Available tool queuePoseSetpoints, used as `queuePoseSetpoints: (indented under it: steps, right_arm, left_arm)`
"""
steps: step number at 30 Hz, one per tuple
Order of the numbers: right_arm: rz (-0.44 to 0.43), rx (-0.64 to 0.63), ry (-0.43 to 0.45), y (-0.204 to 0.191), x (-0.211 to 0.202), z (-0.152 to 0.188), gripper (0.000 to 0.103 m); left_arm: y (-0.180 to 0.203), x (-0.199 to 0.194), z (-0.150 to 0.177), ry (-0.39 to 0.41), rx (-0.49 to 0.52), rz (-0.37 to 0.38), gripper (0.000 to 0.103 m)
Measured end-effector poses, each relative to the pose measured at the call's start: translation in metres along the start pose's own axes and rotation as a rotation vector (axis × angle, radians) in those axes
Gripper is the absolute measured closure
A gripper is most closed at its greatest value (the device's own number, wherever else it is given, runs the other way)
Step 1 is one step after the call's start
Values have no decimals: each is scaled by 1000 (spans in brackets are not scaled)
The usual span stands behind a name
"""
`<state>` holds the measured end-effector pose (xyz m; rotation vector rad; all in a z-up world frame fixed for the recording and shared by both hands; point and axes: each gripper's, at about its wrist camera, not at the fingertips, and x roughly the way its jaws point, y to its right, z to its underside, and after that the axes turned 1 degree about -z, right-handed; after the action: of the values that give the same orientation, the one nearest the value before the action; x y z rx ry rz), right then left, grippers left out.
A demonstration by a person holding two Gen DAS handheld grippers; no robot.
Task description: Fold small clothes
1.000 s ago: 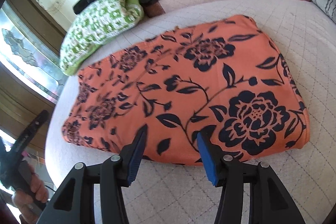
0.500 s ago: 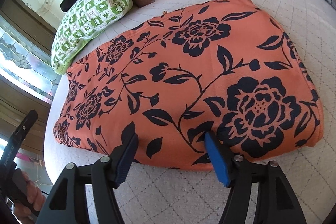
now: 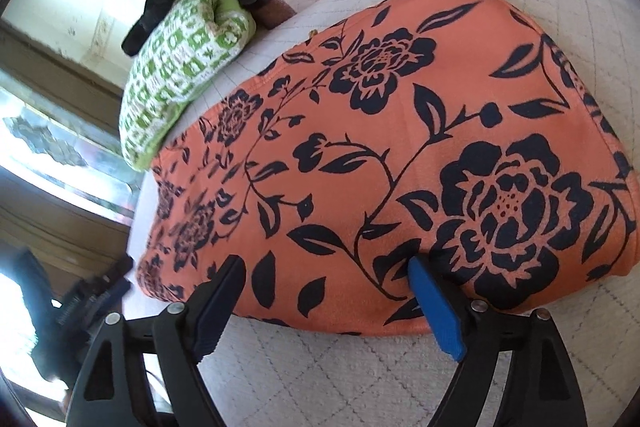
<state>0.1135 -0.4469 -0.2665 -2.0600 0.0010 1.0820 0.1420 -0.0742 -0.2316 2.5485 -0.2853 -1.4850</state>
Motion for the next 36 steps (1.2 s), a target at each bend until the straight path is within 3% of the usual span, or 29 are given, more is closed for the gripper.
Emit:
queuePoseSetpoints:
  steps: [1,3,5,8,11,13,14,15,19,20,22,27,31,32,35,36]
  right_arm:
    - [-10,13,0,1,-1,0,17]
    - [-36,46,0,5,-2,-2,17]
    - [-56,79,13,8,-6,-2,17]
    - [-69,107,37,6,-13,-2,19]
    - [-33,31,116,-7,-27,-2,28]
    - [20,-44,216,-19,-41,-2,34]
    - [37,-63,241,-22,-44,-2,40]
    - [58,-81,255,-24,-45,-3,46]
    - [147,-51,117,-11,-16,-9,57]
    - [174,-31,54,-4,-3,-9,59]
    - [199,-56,69,-7,-2,-9,61]
    - [190,-47,55,-7,-4,-11,60]
    - [177,-36,53,-4,-7,-11,60]
    - [178,-39,54,-2,-8,-11,60]
    - [181,-51,59,-2,-3,-7,60]
    - [180,-52,60,-2,-3,-7,60]
  left_arm:
    - [-3,1,1,-14,-15,11,28]
    - [-9,5,5,-41,-38,19,50]
    - [-12,5,8,-49,-45,21,62]
    - [-12,5,10,-50,-49,29,63]
    - [-16,9,8,-59,-77,29,59]
    - [-21,12,7,-72,-116,52,45]
    - [-23,16,6,-85,-136,64,31]
    - [-24,19,6,-98,-152,70,26]
    - [-29,35,5,-136,-217,107,26]
    - [-29,36,3,-124,-231,116,27]
    - [-27,39,-3,-106,-245,140,29]
    - [-30,48,-8,-66,-282,135,66]
    - [-32,54,-11,-36,-307,164,69]
    - [-29,57,-12,-28,-300,170,65]
    - [-19,62,-16,-4,-288,230,27]
    - [-13,63,-17,6,-270,236,22]
